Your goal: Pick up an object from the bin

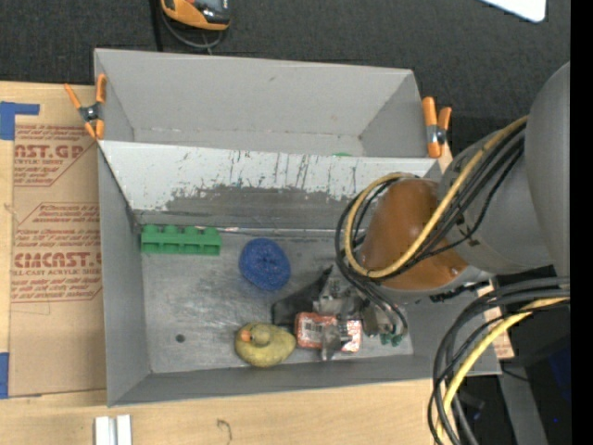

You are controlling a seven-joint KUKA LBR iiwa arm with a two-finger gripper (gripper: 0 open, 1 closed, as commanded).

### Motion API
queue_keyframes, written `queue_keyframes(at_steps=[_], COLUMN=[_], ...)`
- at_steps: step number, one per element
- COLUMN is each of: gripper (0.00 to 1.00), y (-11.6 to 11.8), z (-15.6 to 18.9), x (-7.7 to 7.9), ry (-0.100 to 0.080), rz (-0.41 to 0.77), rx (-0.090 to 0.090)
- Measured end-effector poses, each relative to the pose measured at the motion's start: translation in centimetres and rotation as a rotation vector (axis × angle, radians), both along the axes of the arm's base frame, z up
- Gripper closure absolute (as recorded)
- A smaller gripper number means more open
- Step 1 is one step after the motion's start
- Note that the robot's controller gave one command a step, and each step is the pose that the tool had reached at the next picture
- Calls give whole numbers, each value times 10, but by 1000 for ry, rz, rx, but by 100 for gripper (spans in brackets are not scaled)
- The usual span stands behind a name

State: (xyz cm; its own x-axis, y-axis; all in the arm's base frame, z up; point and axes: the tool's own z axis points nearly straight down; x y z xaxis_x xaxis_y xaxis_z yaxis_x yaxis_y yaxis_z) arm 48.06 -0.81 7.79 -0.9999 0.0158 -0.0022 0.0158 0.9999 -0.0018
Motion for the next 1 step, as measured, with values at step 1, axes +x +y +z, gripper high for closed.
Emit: queue_keyframes(at_steps=[1], gripper=[100], y=[1], z=[21], x=[-3], ry=[10], rz=[1], rx=[2])
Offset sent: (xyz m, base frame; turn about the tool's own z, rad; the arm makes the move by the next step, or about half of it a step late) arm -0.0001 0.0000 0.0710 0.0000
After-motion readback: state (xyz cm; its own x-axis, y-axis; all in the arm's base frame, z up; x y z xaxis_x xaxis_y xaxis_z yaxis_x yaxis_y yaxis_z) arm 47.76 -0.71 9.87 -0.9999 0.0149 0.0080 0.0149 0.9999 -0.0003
